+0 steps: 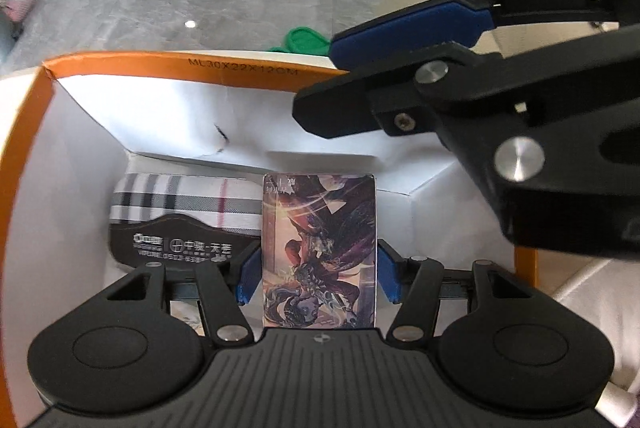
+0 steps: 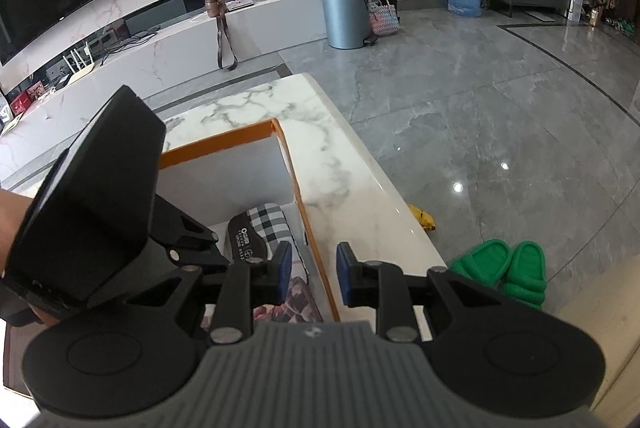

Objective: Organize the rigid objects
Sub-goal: 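Lower the picture card box into the box and open the left tool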

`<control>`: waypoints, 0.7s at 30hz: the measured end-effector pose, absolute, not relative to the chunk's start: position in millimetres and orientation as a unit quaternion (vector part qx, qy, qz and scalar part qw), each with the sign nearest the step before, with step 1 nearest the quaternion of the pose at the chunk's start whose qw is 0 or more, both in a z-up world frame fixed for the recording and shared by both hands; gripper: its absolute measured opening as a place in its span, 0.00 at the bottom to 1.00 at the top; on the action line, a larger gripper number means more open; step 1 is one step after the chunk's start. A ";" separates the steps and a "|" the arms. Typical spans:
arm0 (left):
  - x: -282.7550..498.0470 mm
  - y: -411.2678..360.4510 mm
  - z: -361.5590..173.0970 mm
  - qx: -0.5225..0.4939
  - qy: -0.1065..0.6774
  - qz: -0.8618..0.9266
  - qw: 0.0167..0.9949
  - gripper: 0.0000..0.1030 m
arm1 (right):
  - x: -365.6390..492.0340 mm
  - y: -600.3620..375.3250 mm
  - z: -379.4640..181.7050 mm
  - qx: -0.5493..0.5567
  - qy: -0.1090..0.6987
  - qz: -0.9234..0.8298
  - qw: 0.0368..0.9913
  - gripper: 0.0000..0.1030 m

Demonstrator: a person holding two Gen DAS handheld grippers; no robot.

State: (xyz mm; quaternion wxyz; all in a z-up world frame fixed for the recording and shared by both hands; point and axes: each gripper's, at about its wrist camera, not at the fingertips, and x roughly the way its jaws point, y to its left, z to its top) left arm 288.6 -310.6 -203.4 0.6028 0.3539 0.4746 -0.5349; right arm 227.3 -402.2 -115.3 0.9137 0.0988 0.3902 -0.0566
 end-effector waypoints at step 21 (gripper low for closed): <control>288.7 -233.8 -204.7 0.108 0.621 -0.343 0.697 0.60 | 217.4 -404.8 -116.3 0.115 0.397 -0.090 0.906 0.42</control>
